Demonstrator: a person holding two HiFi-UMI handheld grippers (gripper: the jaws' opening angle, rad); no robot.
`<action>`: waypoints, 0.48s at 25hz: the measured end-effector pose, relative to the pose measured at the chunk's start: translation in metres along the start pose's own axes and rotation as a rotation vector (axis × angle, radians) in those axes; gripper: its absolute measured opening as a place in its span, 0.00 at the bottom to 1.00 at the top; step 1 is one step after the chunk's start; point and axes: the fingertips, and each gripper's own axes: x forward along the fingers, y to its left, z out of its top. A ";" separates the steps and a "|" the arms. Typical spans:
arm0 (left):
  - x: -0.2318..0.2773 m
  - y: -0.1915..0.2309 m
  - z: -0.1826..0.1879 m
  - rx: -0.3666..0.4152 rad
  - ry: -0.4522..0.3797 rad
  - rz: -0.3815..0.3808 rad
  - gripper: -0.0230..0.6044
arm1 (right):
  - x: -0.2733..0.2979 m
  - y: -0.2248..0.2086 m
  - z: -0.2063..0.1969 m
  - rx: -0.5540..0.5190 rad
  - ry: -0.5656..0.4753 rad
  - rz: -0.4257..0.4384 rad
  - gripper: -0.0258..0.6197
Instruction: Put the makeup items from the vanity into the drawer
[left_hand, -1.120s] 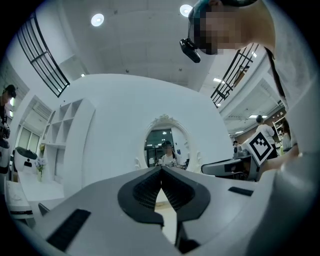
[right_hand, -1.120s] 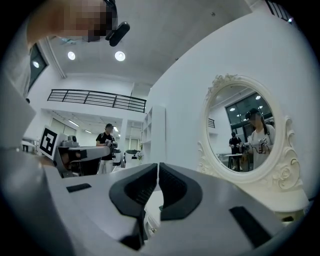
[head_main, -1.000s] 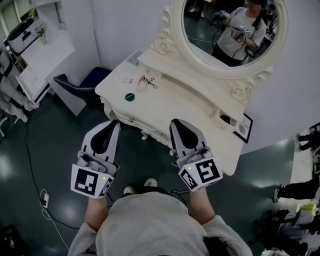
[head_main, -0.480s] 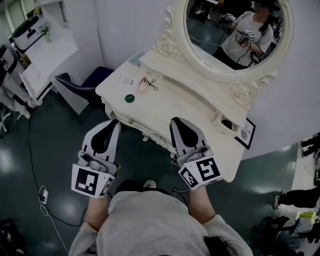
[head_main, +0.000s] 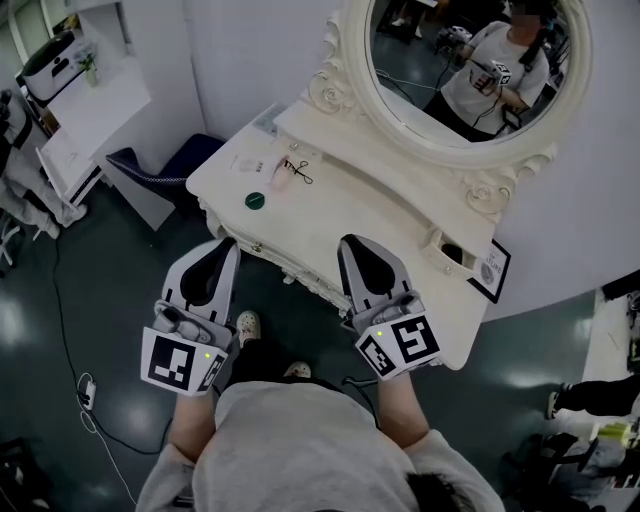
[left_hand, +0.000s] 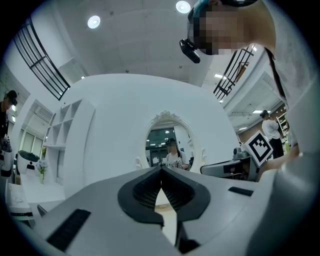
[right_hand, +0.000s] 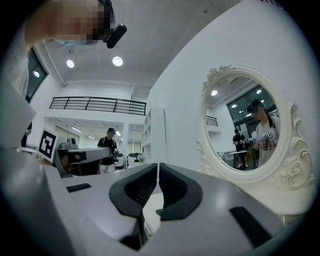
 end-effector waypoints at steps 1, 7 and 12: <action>0.003 0.001 -0.001 -0.001 -0.001 -0.004 0.06 | 0.002 -0.002 0.000 0.000 -0.001 -0.004 0.08; 0.024 0.013 -0.005 -0.006 -0.011 -0.032 0.06 | 0.020 -0.015 0.000 0.005 -0.001 -0.028 0.08; 0.042 0.034 -0.011 -0.007 -0.010 -0.054 0.06 | 0.045 -0.021 -0.001 0.005 -0.001 -0.046 0.08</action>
